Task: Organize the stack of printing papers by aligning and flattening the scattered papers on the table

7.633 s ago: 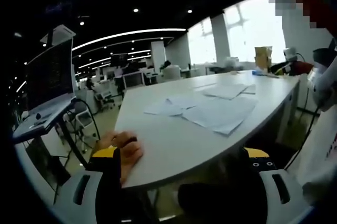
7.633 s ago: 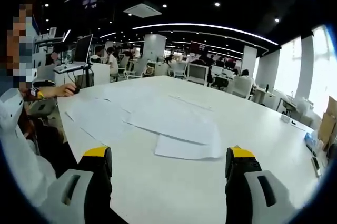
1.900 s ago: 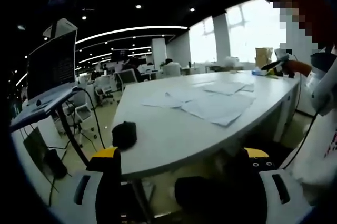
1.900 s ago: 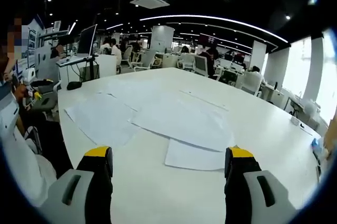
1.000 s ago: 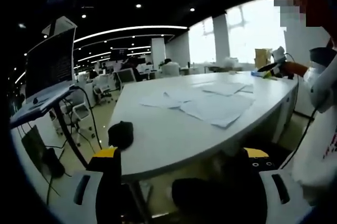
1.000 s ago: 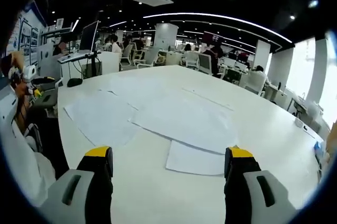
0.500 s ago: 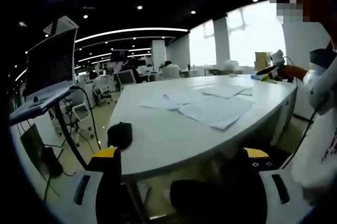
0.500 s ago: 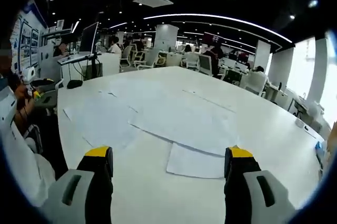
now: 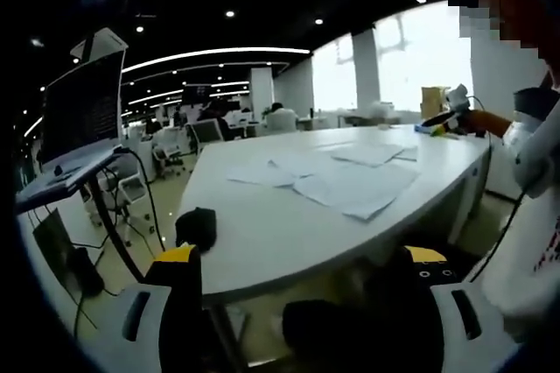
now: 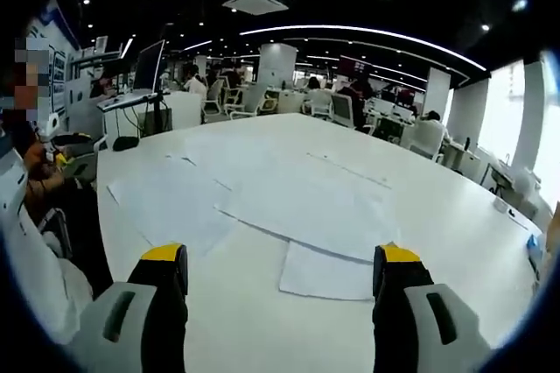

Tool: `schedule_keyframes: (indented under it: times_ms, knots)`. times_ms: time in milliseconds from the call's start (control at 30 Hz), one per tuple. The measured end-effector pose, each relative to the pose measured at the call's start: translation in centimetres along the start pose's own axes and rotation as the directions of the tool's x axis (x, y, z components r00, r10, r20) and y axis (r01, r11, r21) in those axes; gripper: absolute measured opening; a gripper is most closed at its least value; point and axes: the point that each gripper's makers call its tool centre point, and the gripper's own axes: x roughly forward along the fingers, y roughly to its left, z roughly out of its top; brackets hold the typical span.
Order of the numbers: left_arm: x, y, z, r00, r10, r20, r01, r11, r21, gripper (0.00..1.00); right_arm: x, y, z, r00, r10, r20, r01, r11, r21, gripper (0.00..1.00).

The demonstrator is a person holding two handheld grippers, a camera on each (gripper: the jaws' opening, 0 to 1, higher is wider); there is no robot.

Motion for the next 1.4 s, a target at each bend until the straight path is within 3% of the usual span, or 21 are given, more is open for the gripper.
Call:
schedule_keyframes:
  times_ms: [267,600,800,1100,1400]
  knots:
    - [-0.7,-1.6,0.2,1.0,-0.021,0.011,0.021,1.0,0.0,0.96,0.1,0.7,0.8,1.0,0.014,0.027,-0.014,1.0,-0.005,0.82]
    - [-1.3,-2.0,0.7,1.0,-0.022,0.017,0.022,1.0,0.009,0.96,1.0,2.4,0.7,0.998,0.054,0.021,-0.054,0.998,-0.009,0.82]
    - [-0.5,-1.9,0.0,0.999,-0.044,0.02,0.043,0.999,0.003,0.96,1.7,2.8,0.8,0.998,0.055,-0.001,-0.055,0.998,-0.006,0.82]
    - [0.9,-1.6,0.0,0.996,-0.08,0.032,0.08,0.997,-0.009,0.96,2.1,2.7,-0.3,0.998,0.051,-0.047,-0.05,0.999,0.02,0.82]
    - [1.1,-1.8,-0.5,0.998,-0.059,0.024,0.06,0.998,-0.023,0.96,2.9,1.2,0.0,0.998,0.048,-0.031,-0.047,0.999,0.019,0.82]
